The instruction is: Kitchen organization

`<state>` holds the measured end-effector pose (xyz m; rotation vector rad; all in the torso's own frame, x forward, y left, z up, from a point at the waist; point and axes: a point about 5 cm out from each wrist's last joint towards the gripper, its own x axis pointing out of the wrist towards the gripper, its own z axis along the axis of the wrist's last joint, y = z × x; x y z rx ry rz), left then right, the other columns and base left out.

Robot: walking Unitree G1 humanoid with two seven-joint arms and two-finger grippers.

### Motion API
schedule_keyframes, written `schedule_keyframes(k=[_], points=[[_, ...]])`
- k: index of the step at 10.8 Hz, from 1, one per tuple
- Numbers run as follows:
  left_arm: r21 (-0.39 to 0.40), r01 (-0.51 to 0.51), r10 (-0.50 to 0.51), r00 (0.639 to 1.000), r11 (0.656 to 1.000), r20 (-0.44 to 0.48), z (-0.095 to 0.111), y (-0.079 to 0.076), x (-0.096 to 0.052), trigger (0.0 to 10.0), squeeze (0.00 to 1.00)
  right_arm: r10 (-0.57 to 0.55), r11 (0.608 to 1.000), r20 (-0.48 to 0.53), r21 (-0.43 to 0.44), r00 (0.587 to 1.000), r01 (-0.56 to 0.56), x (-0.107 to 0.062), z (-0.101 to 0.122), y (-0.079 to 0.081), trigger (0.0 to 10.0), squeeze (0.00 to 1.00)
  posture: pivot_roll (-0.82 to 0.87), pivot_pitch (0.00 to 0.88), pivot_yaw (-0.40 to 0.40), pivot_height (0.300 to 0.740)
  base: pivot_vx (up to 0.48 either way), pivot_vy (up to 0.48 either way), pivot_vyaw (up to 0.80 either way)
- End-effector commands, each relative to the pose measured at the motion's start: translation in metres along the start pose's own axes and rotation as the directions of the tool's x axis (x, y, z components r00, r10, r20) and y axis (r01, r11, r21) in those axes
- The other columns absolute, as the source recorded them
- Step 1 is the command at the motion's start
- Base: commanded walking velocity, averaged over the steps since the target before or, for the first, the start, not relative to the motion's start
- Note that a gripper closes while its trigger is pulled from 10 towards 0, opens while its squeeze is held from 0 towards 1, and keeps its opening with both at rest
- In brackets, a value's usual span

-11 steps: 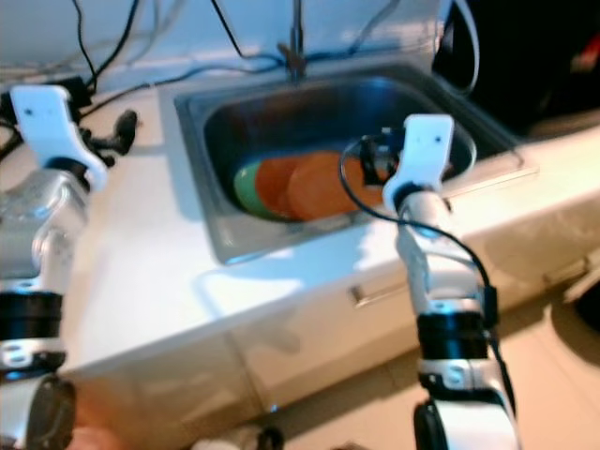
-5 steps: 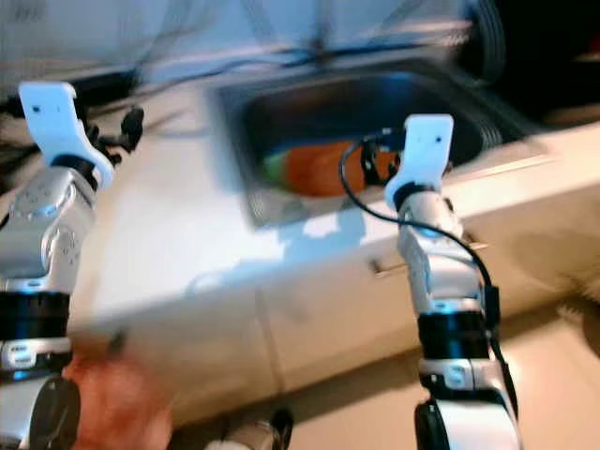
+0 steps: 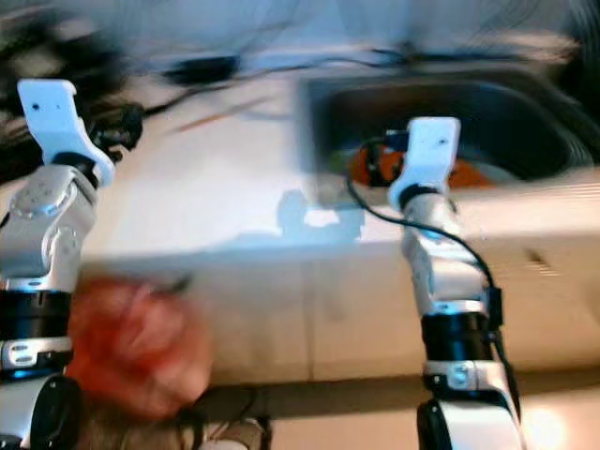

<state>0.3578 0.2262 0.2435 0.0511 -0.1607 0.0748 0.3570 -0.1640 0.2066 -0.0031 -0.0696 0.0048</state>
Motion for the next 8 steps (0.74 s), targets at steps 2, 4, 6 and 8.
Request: schedule_keyframes(k=[2, 4, 6, 8], points=[[0.011, -0.014, 0.014, 1.000, 1.000, 0.002, 0.001, 0.004, -0.001, 10.0, 0.00, 0.021, 1.000, 0.020, 0.004, 1.000, -0.021, 0.000, 0.005, 0.006, 10.0, 0.00, 0.16, 0.070, 0.023, 0.740, 0.000, 0.000, 0.80], [0.011, -0.012, 0.012, 1.000, 1.000, 0.010, 0.003, 0.004, -0.001, 10.0, 0.00, 0.023, 1.000, 0.021, 0.004, 1.000, -0.023, 0.001, 0.005, 0.006, 10.0, 0.00, 0.16, 0.070, 0.024, 0.740, 0.000, 0.000, 0.80], [-0.008, 0.014, -0.014, 0.998, 1.000, 0.066, 0.015, 0.004, 0.002, 10.0, 0.00, 0.099, 0.995, 0.114, -0.004, 0.989, -0.100, 0.001, 0.020, 0.020, 10.0, 0.00, 0.16, 0.063, 0.019, 0.740, 0.467, 0.000, 0.00], [-0.022, 0.003, -0.002, 0.998, 1.000, 0.062, 0.012, 0.003, 0.001, 10.0, 0.00, 0.086, 0.996, 0.103, -0.007, 0.991, -0.085, 0.002, 0.018, 0.020, 10.0, 0.00, 0.16, 0.062, 0.017, 0.740, 0.000, 0.000, 0.00]])
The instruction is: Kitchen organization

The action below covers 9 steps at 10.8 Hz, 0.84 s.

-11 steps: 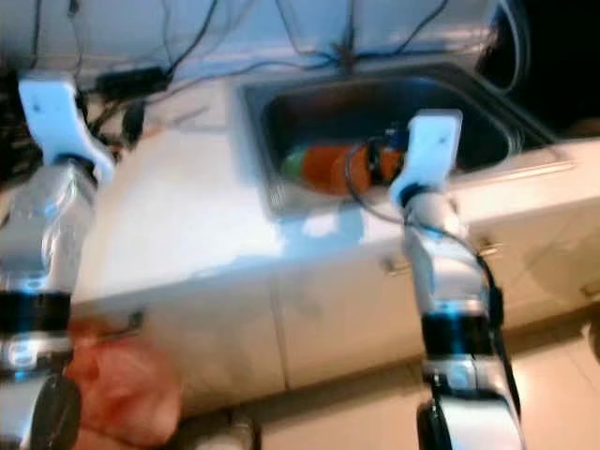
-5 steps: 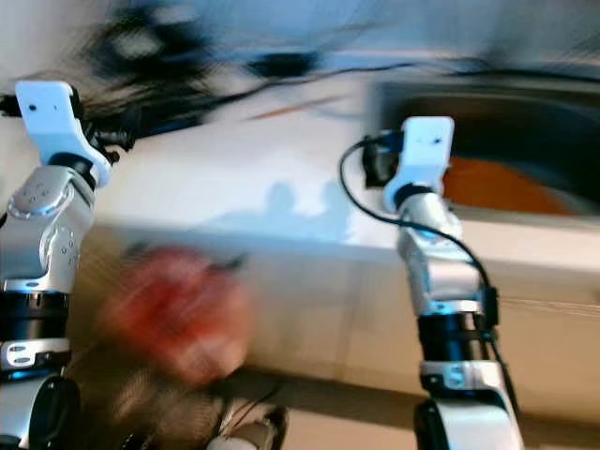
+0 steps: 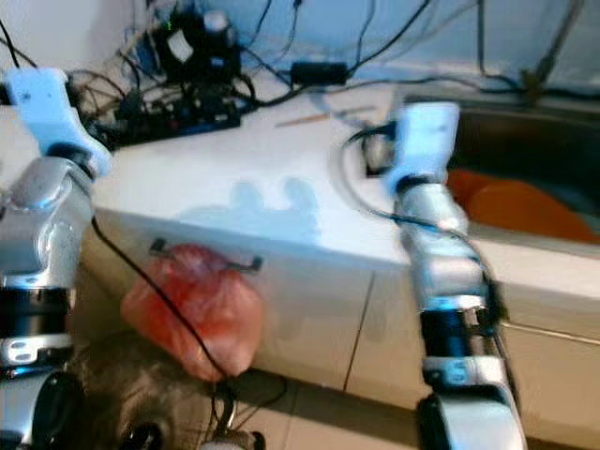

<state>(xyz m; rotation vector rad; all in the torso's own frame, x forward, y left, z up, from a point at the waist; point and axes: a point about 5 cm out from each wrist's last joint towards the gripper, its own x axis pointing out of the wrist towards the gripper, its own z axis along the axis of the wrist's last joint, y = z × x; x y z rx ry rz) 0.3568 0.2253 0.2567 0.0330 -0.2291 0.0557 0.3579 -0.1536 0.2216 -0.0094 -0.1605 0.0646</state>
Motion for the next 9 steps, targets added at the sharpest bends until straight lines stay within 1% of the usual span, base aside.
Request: schedule_keyframes(k=[1, 2, 3, 4, 7, 9], points=[[-0.002, -0.015, 0.015, 1.000, 1.000, -0.009, -0.001, 0.004, 0.000, 10.0, 0.00, 0.025, 1.000, 0.010, 0.001, 1.000, -0.025, 0.001, 0.002, 0.009, 10.0, 0.00, 0.16, 0.062, 0.016, 0.740, 0.000, 0.000, -0.80], [-0.023, -0.002, 0.002, 1.000, 1.000, -0.006, -0.002, 0.002, 0.000, 10.0, 0.00, 0.026, 1.000, 0.012, 0.000, 1.000, -0.026, 0.002, 0.002, 0.009, 10.0, 0.00, 0.16, 0.061, 0.014, 0.740, 0.000, 0.000, -0.80], [-0.023, 0.008, -0.009, 1.000, 1.000, -0.013, -0.005, 0.000, -0.001, 10.0, 0.00, 0.026, 1.000, 0.013, 0.003, 1.000, -0.026, 0.002, 0.003, 0.010, 10.0, 0.00, 0.16, 0.061, 0.014, 0.740, 0.000, 0.000, -0.80], [-0.038, 0.031, -0.032, 0.999, 0.999, -0.029, -0.011, -0.005, -0.003, 10.0, 0.00, 0.022, 1.000, 0.013, 0.004, 1.000, -0.022, 0.002, 0.003, 0.009, 10.0, 0.00, 0.16, 0.059, 0.013, 0.740, 0.000, 0.000, -0.80], [-0.056, 0.058, -0.061, 0.997, 0.997, -0.051, -0.019, -0.012, -0.007, 10.0, 0.00, 0.025, 1.000, 0.023, 0.006, 0.999, -0.025, 0.002, 0.003, 0.010, 10.0, 0.00, 0.15, 0.058, 0.009, 0.740, 0.000, 0.000, 0.00], [-0.037, 0.040, -0.041, 0.999, 0.999, -0.024, -0.016, -0.011, -0.011, 10.0, 0.00, 0.036, 0.999, 0.024, 0.003, 0.999, -0.036, 0.002, 0.003, 0.011, 10.0, 0.00, 0.15, 0.057, 0.008, 0.740, 0.000, 0.000, 0.00]])
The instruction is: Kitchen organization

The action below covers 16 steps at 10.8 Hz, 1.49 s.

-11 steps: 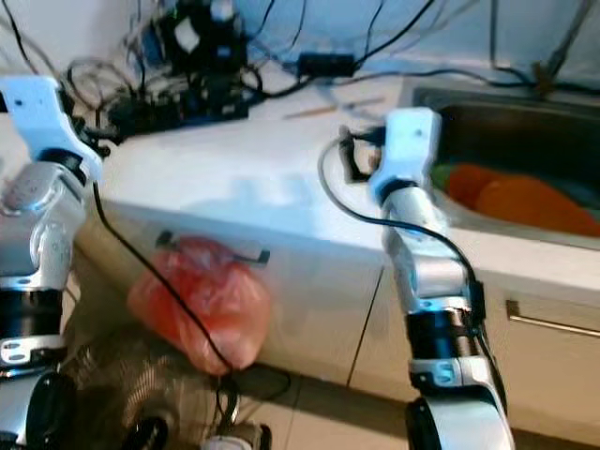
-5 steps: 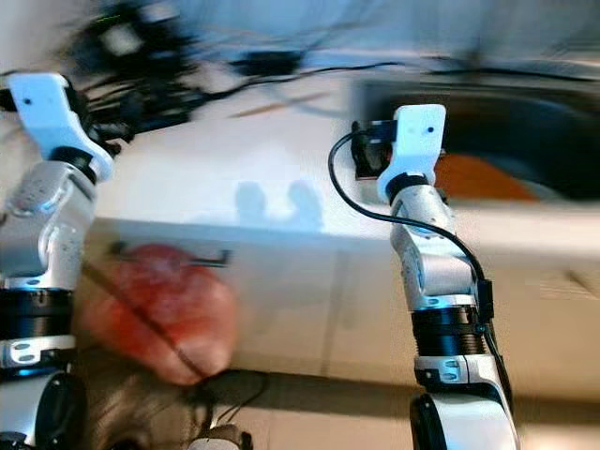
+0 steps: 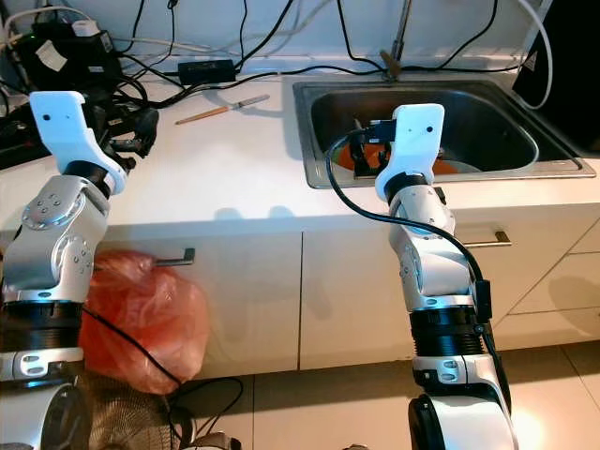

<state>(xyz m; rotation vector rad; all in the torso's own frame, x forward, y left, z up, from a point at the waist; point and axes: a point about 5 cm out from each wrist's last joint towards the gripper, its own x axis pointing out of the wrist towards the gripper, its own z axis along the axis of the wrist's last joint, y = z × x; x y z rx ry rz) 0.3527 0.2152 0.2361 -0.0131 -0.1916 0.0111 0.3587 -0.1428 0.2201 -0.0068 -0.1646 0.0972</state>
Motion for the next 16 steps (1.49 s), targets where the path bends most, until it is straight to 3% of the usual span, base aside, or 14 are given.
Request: schedule_keyframes(k=[1, 11, 16], points=[[0.017, -0.024, 0.023, 0.999, 1.000, 0.025, 0.005, 0.004, -0.001, 10.0, 0.00, 0.010, 1.000, 0.019, -0.004, 1.000, -0.010, 0.001, 0.003, 0.002, 10.0, 0.00, 0.16, 0.057, 0.007, 0.740, 0.450, 0.000, 0.00], [0.030, 0.009, -0.009, 1.000, 1.000, 0.025, 0.008, 0.005, 0.000, 10.0, 0.00, 0.043, 0.999, 0.042, -0.006, 0.998, -0.043, 0.002, 0.006, 0.010, 10.0, 0.00, 0.16, 0.048, 0.010, 0.740, 0.461, 0.000, 0.00], [0.037, -0.007, 0.008, 1.000, 0.999, -0.022, 0.003, 0.008, 0.002, 10.0, 0.00, 0.124, 0.992, -0.084, -0.001, 0.989, -0.124, -0.002, -0.012, 0.020, 10.0, 0.00, 0.16, 0.055, 0.014, 0.740, 0.092, 0.000, 0.00]])
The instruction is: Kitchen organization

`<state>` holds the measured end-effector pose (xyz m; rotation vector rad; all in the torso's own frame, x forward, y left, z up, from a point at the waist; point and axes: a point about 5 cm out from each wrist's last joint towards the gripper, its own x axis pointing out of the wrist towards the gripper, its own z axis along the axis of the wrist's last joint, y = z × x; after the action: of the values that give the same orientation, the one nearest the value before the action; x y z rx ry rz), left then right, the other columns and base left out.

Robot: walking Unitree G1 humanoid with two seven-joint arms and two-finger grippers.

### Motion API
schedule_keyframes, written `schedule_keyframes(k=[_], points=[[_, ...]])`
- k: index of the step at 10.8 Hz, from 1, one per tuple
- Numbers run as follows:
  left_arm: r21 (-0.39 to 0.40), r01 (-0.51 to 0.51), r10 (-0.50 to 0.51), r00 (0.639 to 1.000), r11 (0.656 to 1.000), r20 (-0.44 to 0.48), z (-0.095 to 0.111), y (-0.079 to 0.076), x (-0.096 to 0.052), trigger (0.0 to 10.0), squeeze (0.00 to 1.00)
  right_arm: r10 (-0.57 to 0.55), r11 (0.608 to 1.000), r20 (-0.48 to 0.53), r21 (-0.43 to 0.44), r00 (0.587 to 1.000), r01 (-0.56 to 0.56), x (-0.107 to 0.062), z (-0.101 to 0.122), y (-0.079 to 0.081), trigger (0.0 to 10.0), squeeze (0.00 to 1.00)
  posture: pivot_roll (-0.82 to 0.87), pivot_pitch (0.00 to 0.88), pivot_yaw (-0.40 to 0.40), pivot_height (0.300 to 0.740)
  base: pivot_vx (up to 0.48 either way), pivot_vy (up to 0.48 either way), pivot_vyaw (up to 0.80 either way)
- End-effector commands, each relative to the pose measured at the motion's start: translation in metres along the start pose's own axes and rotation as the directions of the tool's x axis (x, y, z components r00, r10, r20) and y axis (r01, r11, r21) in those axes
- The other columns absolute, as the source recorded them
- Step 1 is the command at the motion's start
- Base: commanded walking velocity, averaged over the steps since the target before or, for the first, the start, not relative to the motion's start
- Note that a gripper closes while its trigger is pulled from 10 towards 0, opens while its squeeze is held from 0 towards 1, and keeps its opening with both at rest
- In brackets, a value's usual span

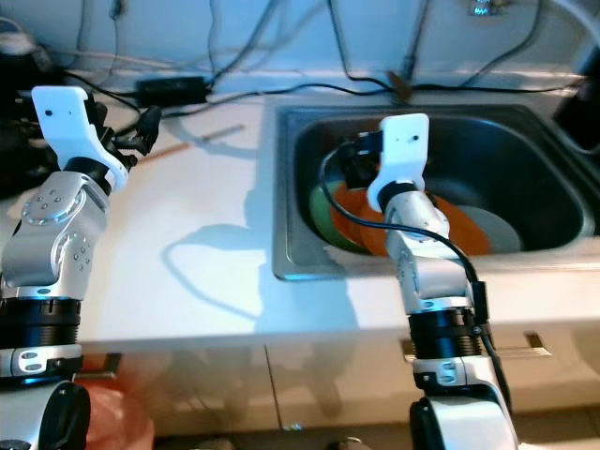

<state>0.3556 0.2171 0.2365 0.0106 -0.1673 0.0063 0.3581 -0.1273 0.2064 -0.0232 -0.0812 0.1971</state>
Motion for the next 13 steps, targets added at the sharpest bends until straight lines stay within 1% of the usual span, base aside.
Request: schedule_keyframes(k=[1, 3, 4, 5, 6, 7, 8, 9, 10, 11, 12, 13], points=[[0.017, -0.017, 0.017, 1.000, 1.000, -0.001, 0.003, 0.007, 0.001, 10.0, 0.00, 0.027, 1.000, -0.005, -0.001, 1.000, -0.027, -0.001, 0.000, 0.005, 10.0, 0.00, 0.16, 0.056, 0.018, 0.740, 0.000, 0.000, 0.00], [0.029, -0.034, 0.035, 0.999, 0.999, -0.019, 0.004, 0.011, 0.005, 10.0, 0.00, 0.024, 1.000, -0.015, -0.001, 1.000, -0.024, -0.002, 0.000, 0.003, 10.0, 0.00, 0.16, 0.056, 0.016, 0.740, 0.000, 0.000, 0.00], [0.042, -0.046, 0.048, 0.998, 0.998, -0.039, 0.005, 0.014, 0.013, 10.0, 0.00, 0.025, 1.000, -0.027, 0.002, 0.999, -0.025, -0.003, 0.000, 0.003, 10.0, 0.00, 0.15, 0.059, 0.017, 0.740, 0.000, 0.000, 0.00], [0.047, -0.042, 0.045, 0.998, 0.998, -0.050, 0.008, 0.015, 0.020, 10.0, 0.00, 0.025, 1.000, -0.036, 0.006, 0.999, -0.025, -0.005, -0.001, 0.002, 10.0, 0.00, 0.15, 0.066, 0.019, 0.740, 0.000, 0.000, 0.00], [0.048, -0.039, 0.041, 0.998, 0.998, -0.053, 0.008, 0.014, 0.021, 10.0, 0.00, 0.025, 1.000, -0.038, 0.008, 0.999, -0.025, -0.006, -0.001, 0.002, 10.0, 0.00, 0.15, 0.066, 0.019, 0.740, 0.000, 0.000, 0.00], [0.063, -0.010, 0.015, 0.996, 0.998, -0.082, 0.006, 0.010, 0.028, 10.0, 0.00, 0.027, 1.000, -0.043, 0.013, 0.999, -0.027, -0.011, -0.004, 0.002, 10.0, 0.00, 0.14, 0.084, 0.022, 0.740, 0.000, 0.000, 0.00], [0.076, 0.014, -0.007, 0.996, 0.997, -0.092, 0.005, 0.007, 0.034, 10.0, 0.00, 0.034, 0.999, -0.050, 0.023, 0.998, -0.033, -0.018, -0.006, 0.003, 10.0, 0.00, 0.12, 0.117, 0.030, 0.740, 0.000, 0.000, 0.00], [0.084, 0.031, -0.021, 0.993, 0.996, -0.113, 0.003, 0.004, 0.040, 10.0, 0.00, 0.042, 0.998, -0.067, 0.047, 0.997, -0.039, -0.026, -0.010, 0.004, 10.0, 0.00, 0.11, 0.136, 0.033, 0.740, 0.000, 0.000, 0.00], [0.085, 0.041, -0.029, 0.991, 0.996, -0.130, 0.001, 0.003, 0.043, 10.0, 0.00, 0.050, 0.997, -0.091, 0.071, 0.995, -0.044, -0.040, -0.014, 0.004, 10.0, 0.00, 0.08, 0.167, 0.039, 0.740, 0.000, 0.000, 0.00], [0.083, 0.056, -0.043, 0.988, 0.995, -0.148, -0.003, 0.000, 0.046, 10.0, 0.00, 0.057, 0.995, -0.123, 0.088, 0.991, -0.046, -0.060, -0.021, 0.003, 10.0, 0.00, 0.05, 0.194, 0.048, 0.740, 0.000, 0.000, 0.00], [0.083, 0.066, -0.052, 0.987, 0.994, -0.154, -0.004, -0.003, 0.048, 10.0, 0.00, 0.053, 0.994, -0.145, 0.102, 0.988, -0.039, -0.072, -0.026, 0.002, 10.0, 0.00, 0.04, 0.202, 0.050, 0.740, 0.000, 0.000, 0.00], [0.082, 0.070, -0.056, 0.986, 0.994, -0.158, -0.004, -0.005, 0.052, 10.0, 0.00, 0.036, 0.993, -0.195, 0.119, 0.980, -0.013, -0.095, -0.034, -0.002, 10.0, 0.00, 0.01, 0.230, 0.053, 0.740, 0.000, 0.000, 0.00]])
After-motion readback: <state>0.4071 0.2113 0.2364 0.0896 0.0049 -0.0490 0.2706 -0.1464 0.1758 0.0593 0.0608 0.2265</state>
